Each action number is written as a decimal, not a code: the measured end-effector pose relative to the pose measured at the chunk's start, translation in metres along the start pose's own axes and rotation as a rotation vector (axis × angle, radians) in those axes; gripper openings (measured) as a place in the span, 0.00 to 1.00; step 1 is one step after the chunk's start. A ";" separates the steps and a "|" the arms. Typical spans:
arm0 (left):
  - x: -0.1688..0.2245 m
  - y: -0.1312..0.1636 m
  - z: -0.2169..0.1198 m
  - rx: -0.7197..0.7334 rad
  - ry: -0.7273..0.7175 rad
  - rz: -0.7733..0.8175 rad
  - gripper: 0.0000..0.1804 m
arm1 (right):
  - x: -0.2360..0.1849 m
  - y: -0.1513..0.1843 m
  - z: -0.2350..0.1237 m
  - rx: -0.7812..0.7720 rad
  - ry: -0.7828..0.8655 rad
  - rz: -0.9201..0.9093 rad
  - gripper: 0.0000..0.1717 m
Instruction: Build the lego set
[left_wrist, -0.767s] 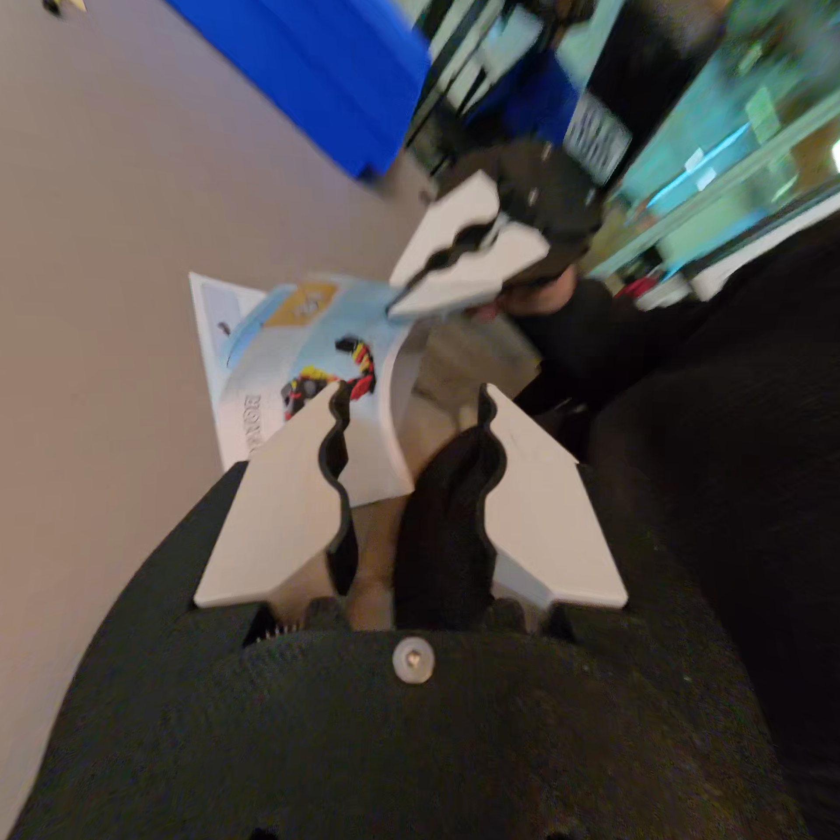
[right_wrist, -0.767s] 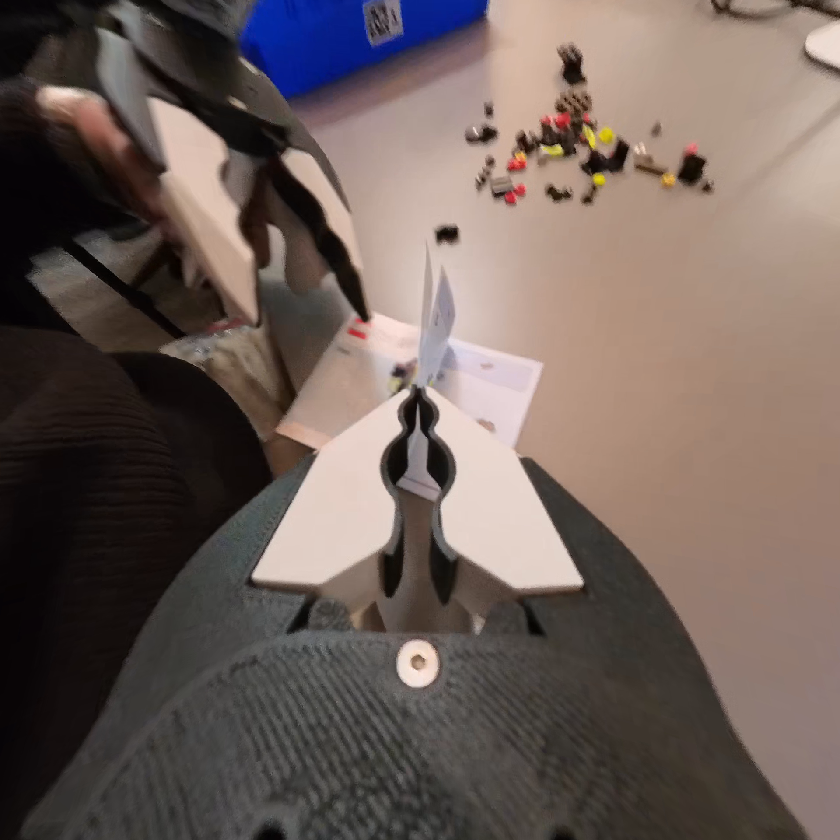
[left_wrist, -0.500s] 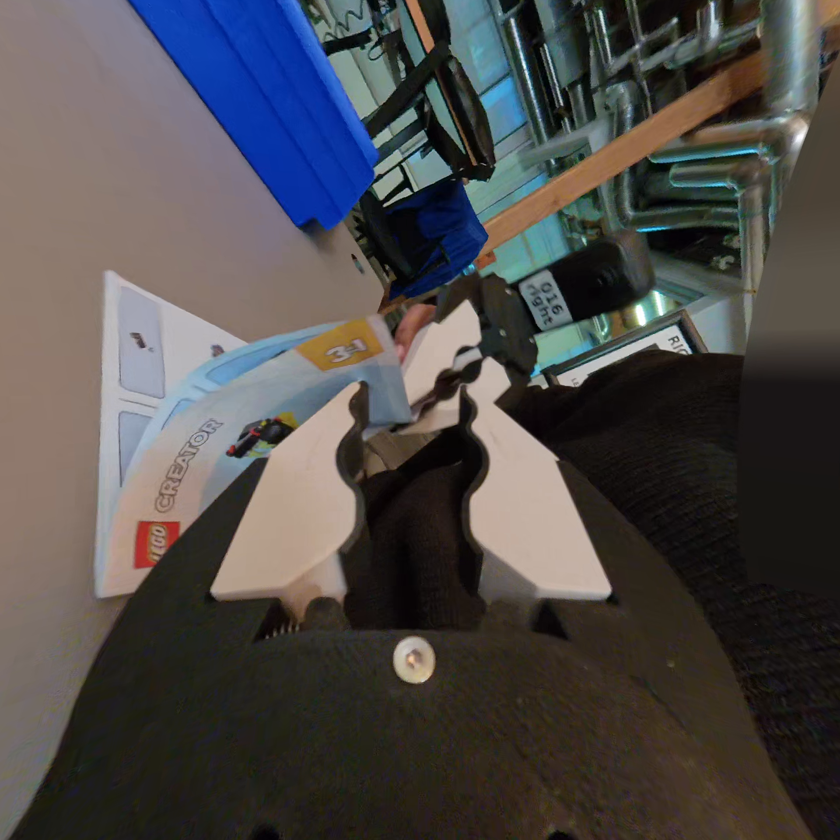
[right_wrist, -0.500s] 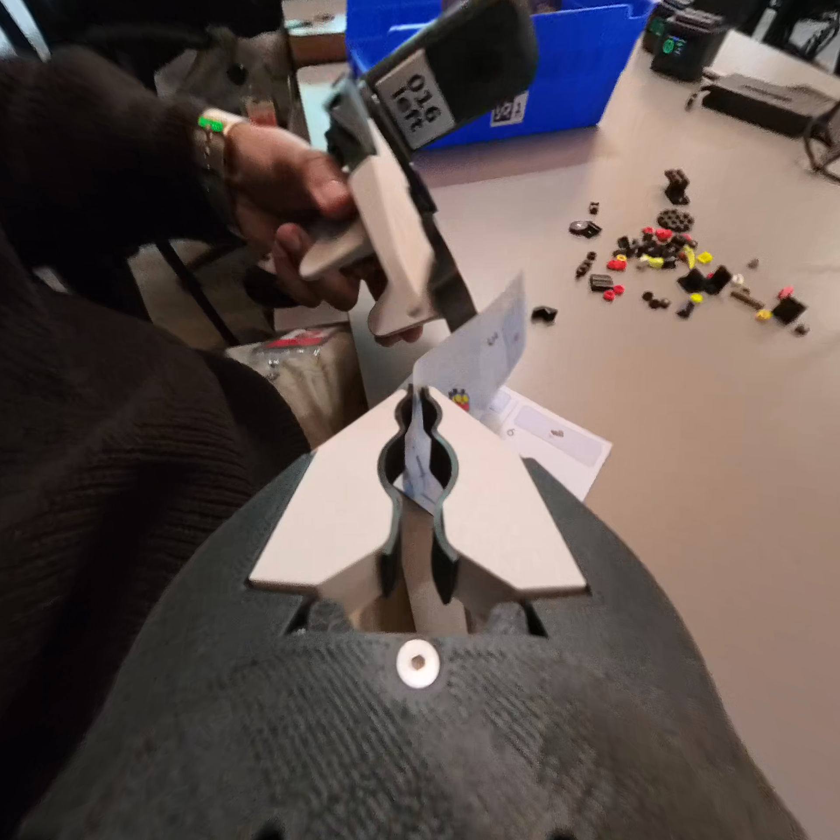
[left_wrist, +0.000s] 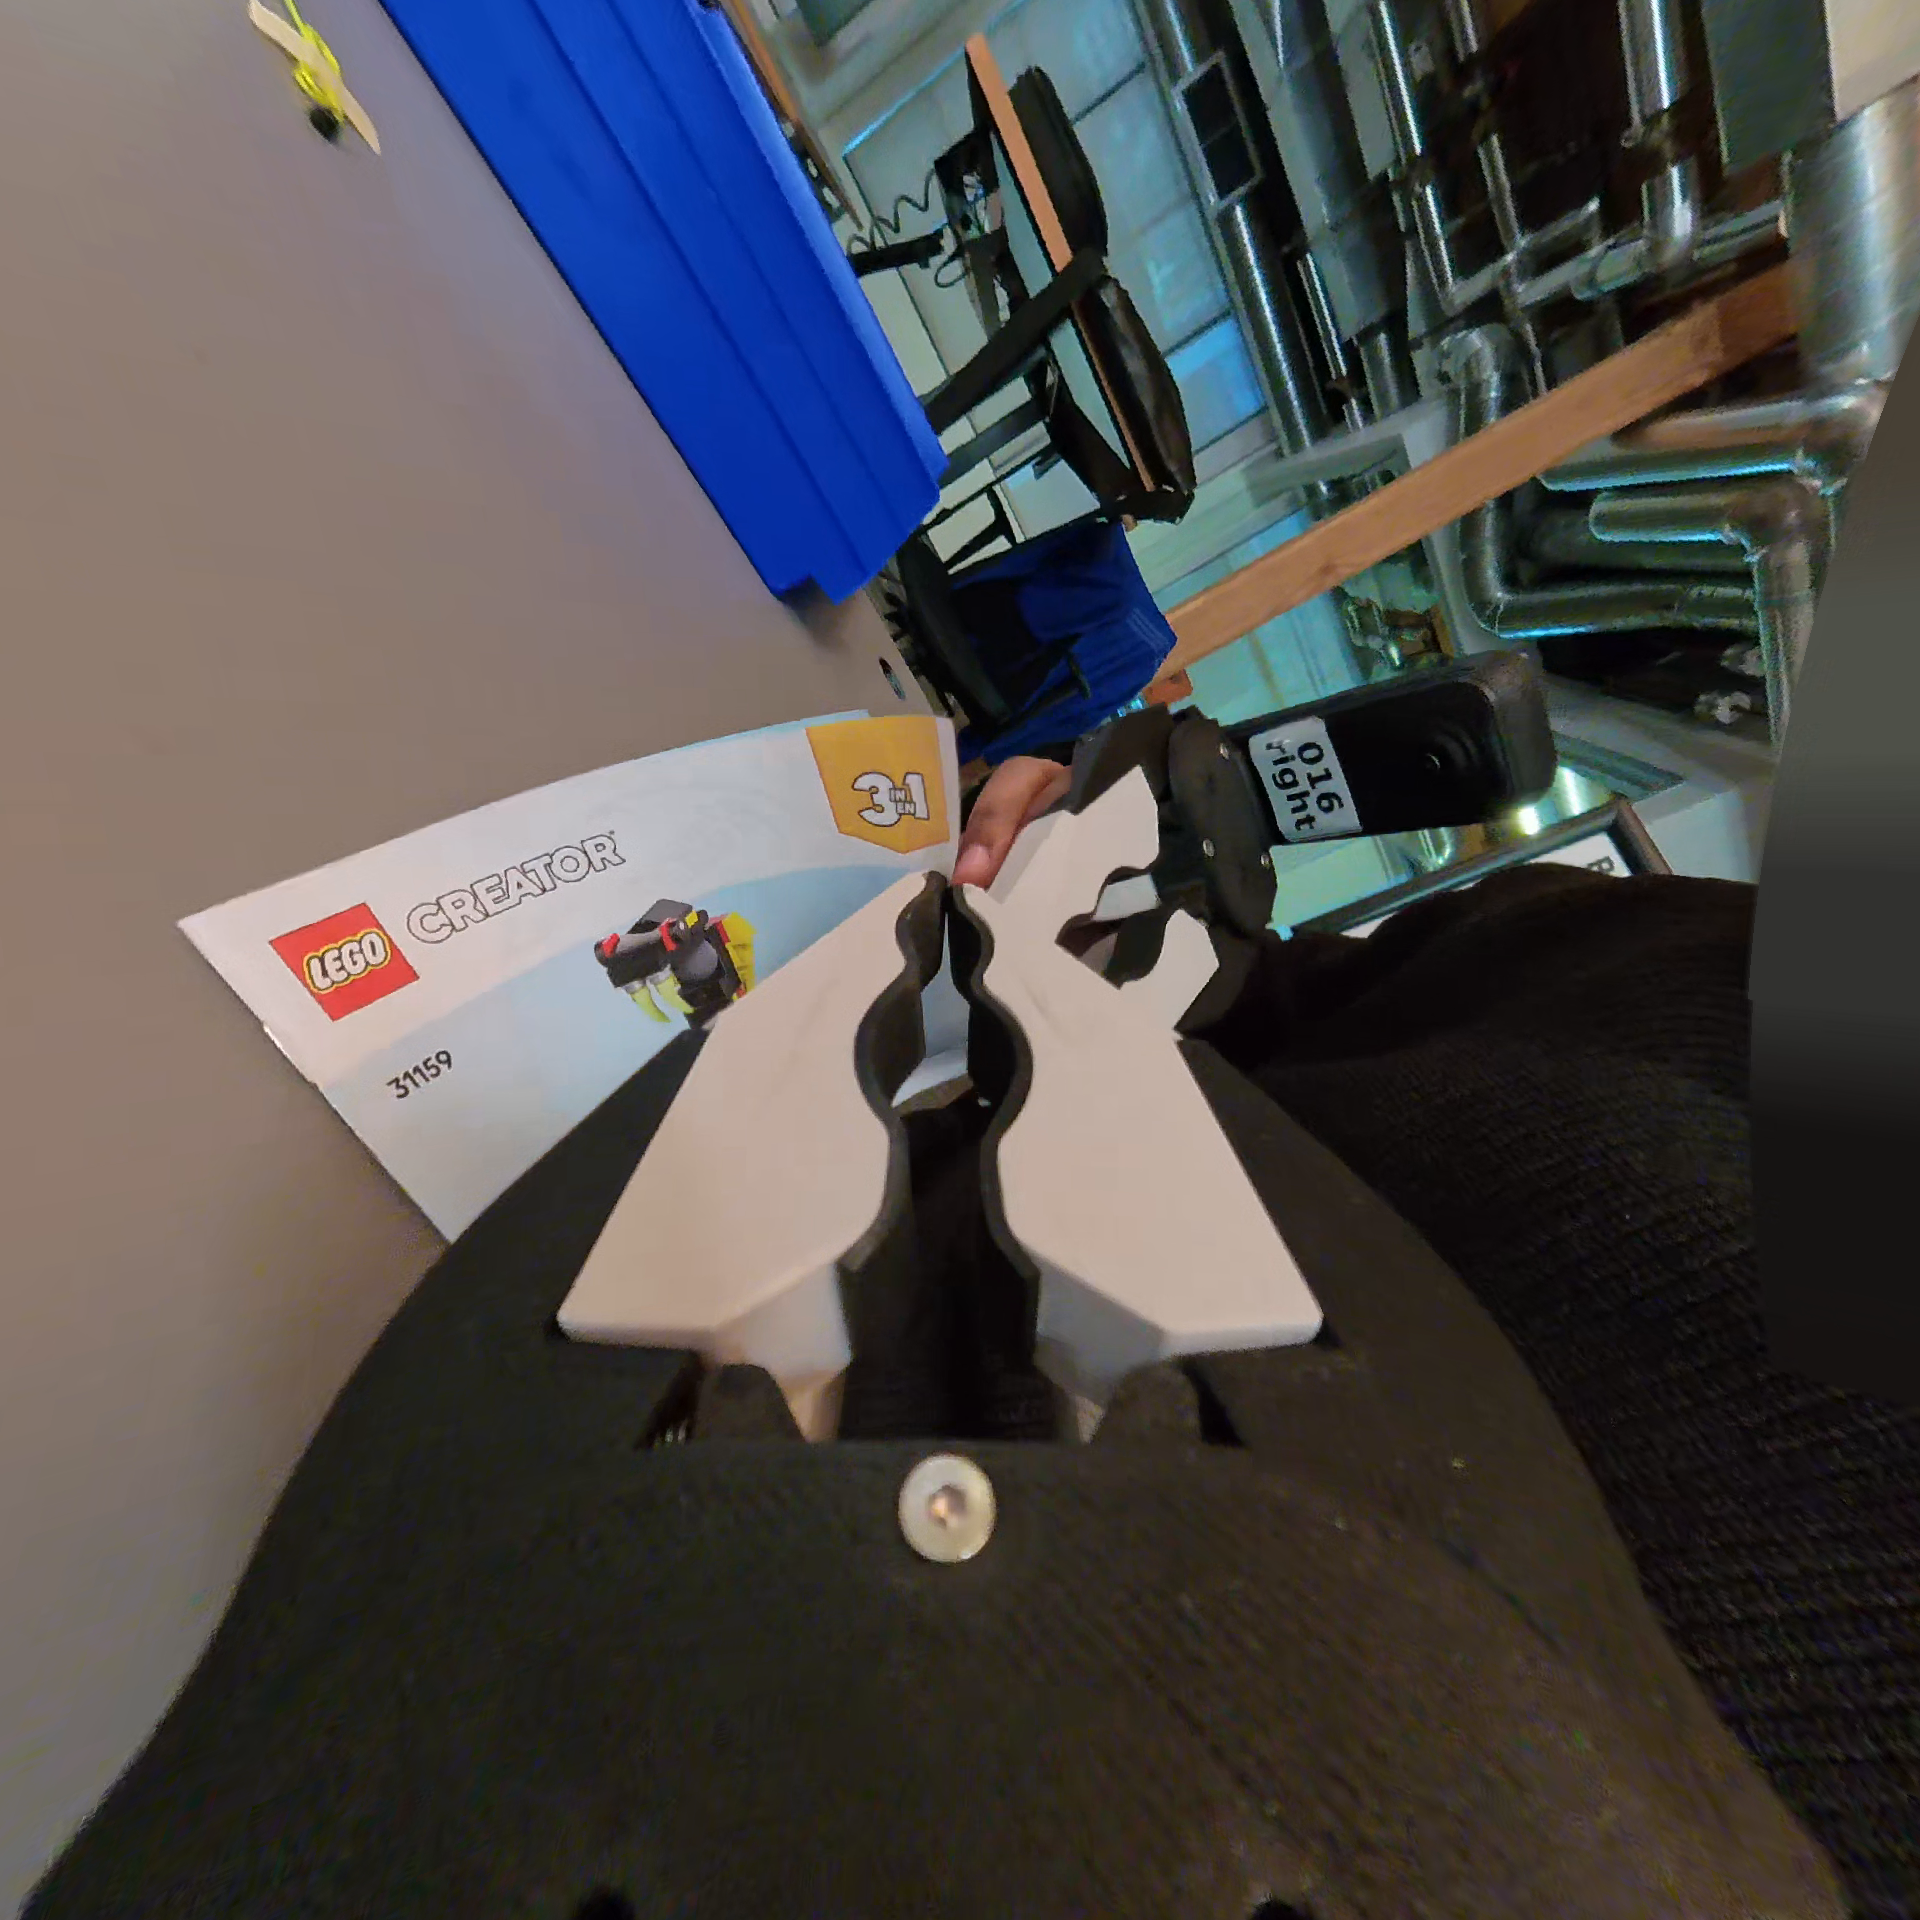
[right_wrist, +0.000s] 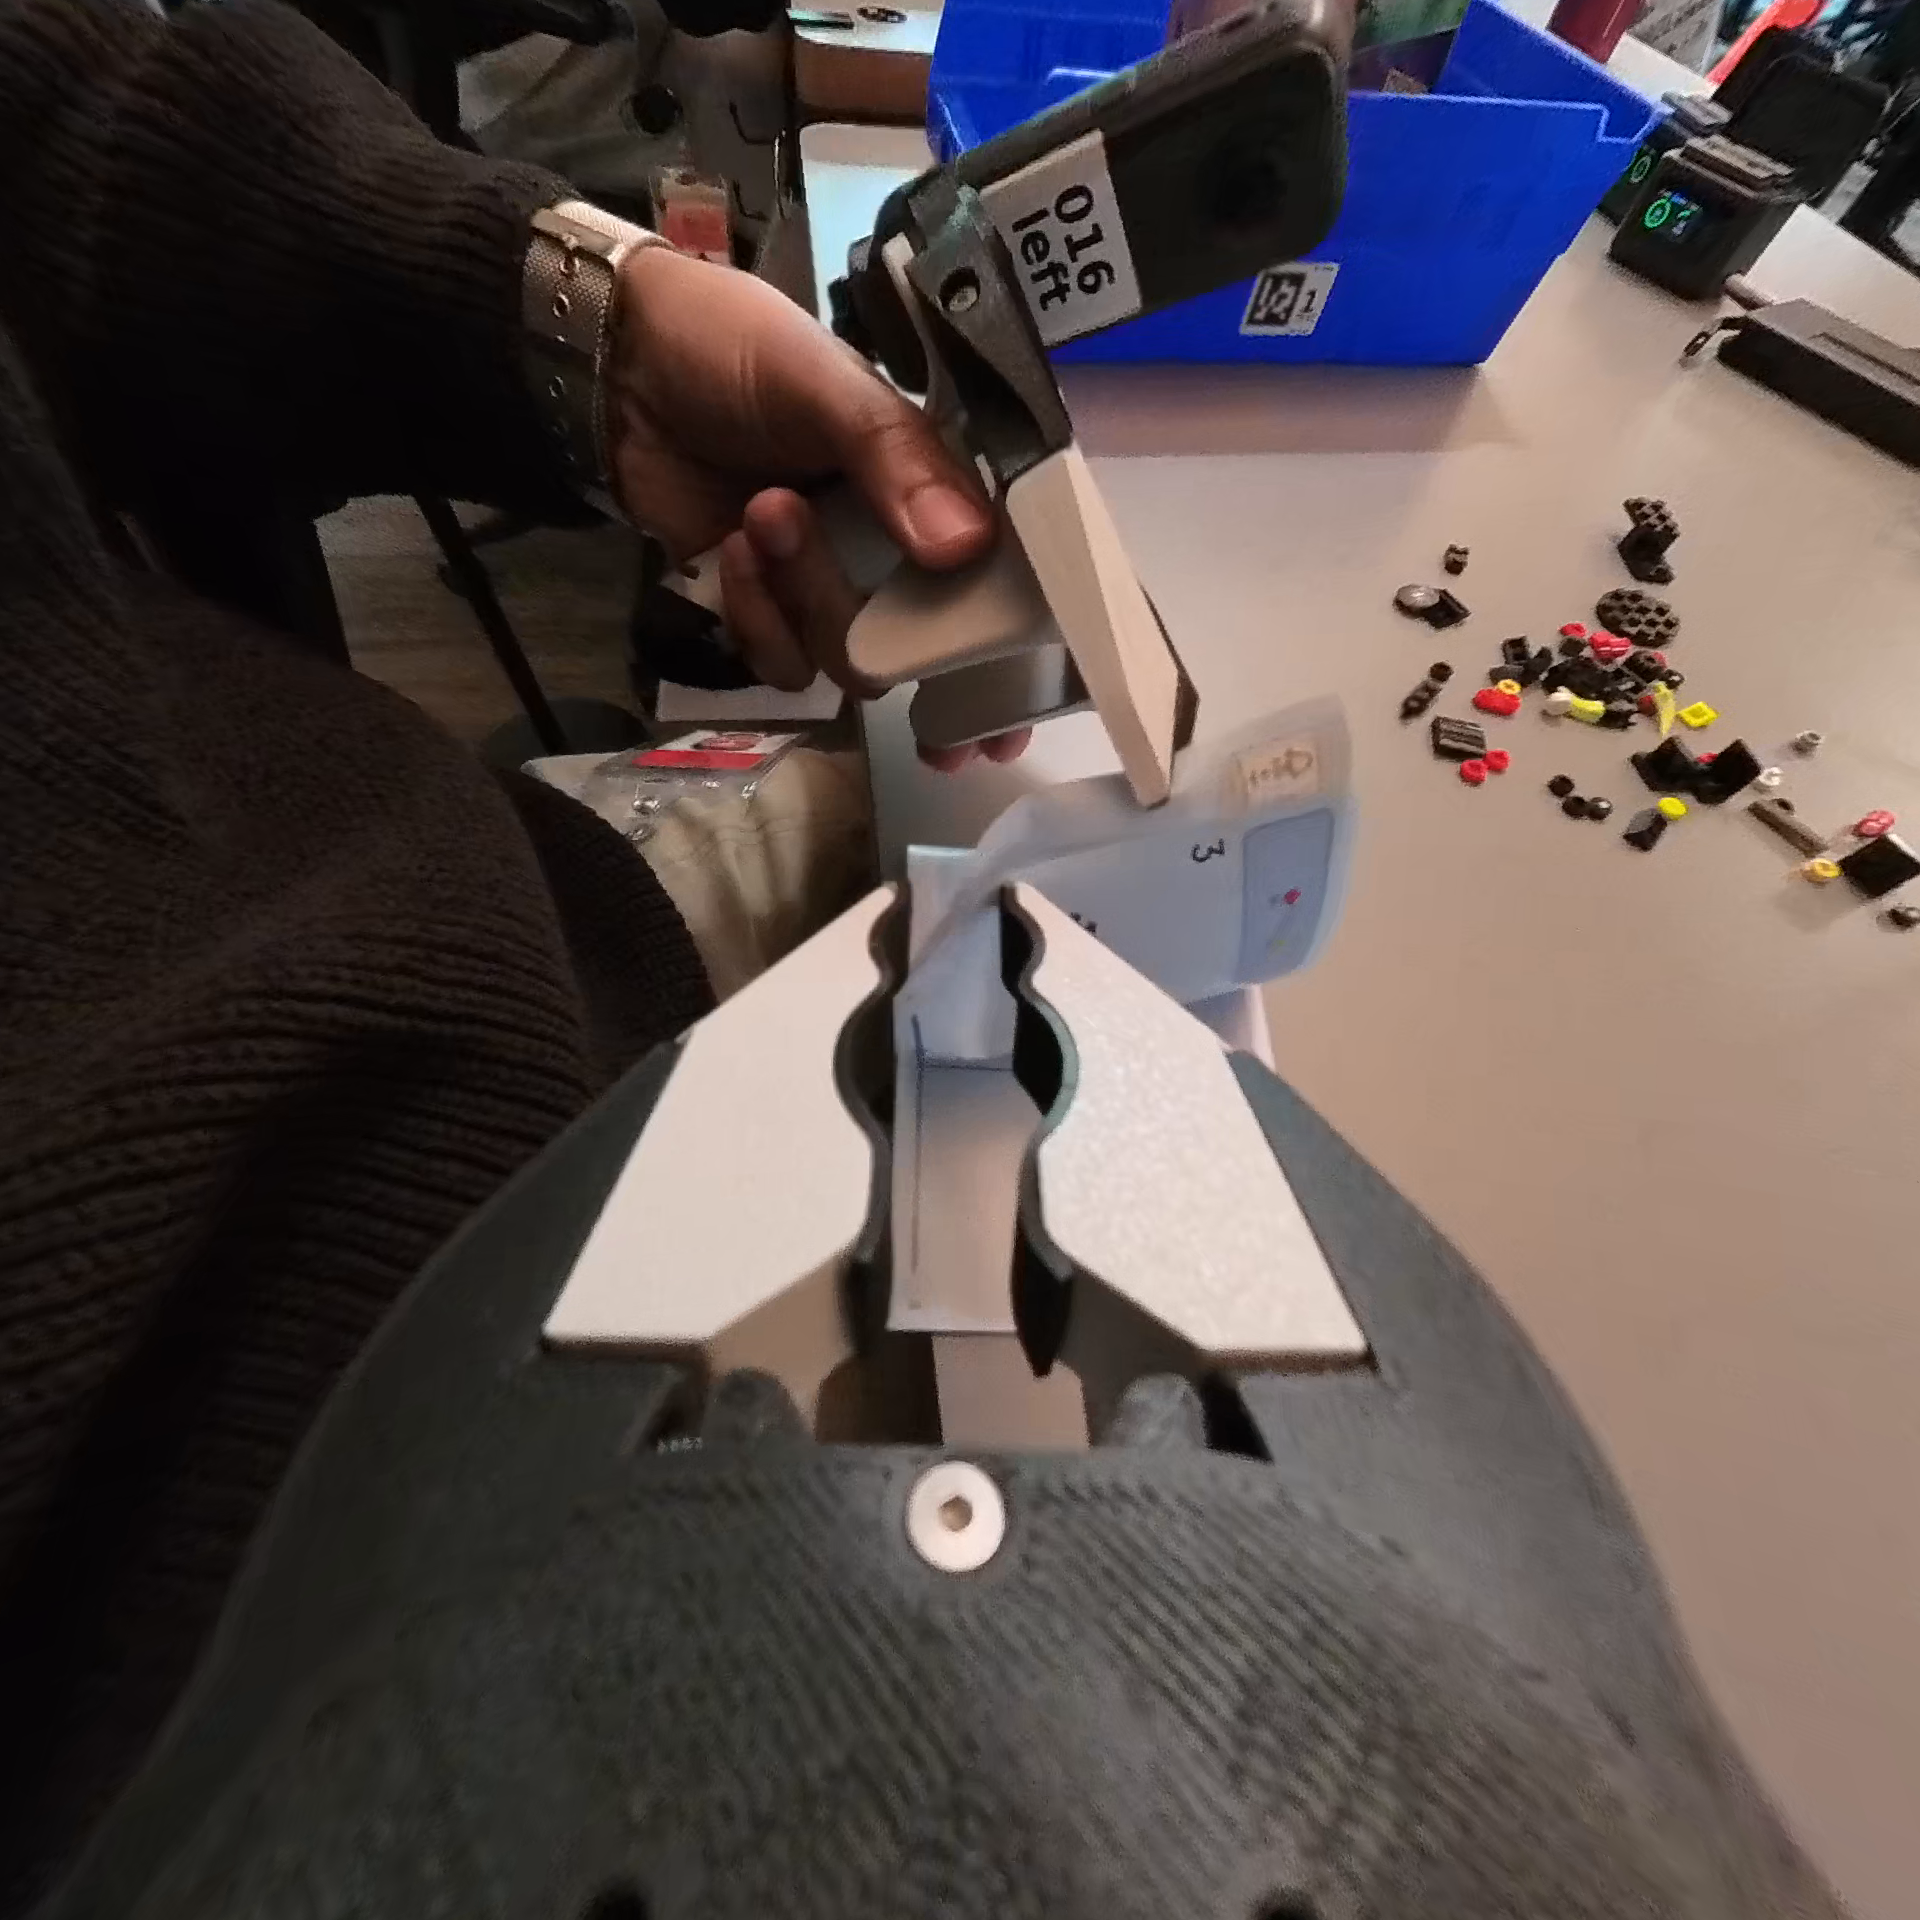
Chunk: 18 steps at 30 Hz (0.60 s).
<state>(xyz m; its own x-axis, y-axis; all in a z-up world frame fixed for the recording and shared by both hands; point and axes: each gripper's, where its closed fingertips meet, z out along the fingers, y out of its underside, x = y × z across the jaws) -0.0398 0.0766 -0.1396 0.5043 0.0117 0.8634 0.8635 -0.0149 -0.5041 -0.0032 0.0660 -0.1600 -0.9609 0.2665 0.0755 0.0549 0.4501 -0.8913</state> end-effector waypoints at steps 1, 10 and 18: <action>-0.001 -0.002 -0.003 0.011 -0.007 0.003 0.00 | 0.001 0.001 0.000 -0.003 -0.003 0.012 0.11; -0.004 -0.019 -0.022 0.058 -0.017 0.020 0.00 | 0.035 0.014 -0.011 -0.039 0.138 0.082 0.29; -0.004 -0.032 -0.054 0.071 -0.034 0.027 0.00 | 0.046 0.008 -0.021 0.014 0.182 0.089 0.29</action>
<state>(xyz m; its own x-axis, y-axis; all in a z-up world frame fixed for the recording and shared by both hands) -0.0702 0.0227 -0.1260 0.5265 0.0459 0.8489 0.8471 0.0557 -0.5284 -0.0409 0.0994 -0.1540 -0.8872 0.4554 0.0743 0.1330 0.4066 -0.9039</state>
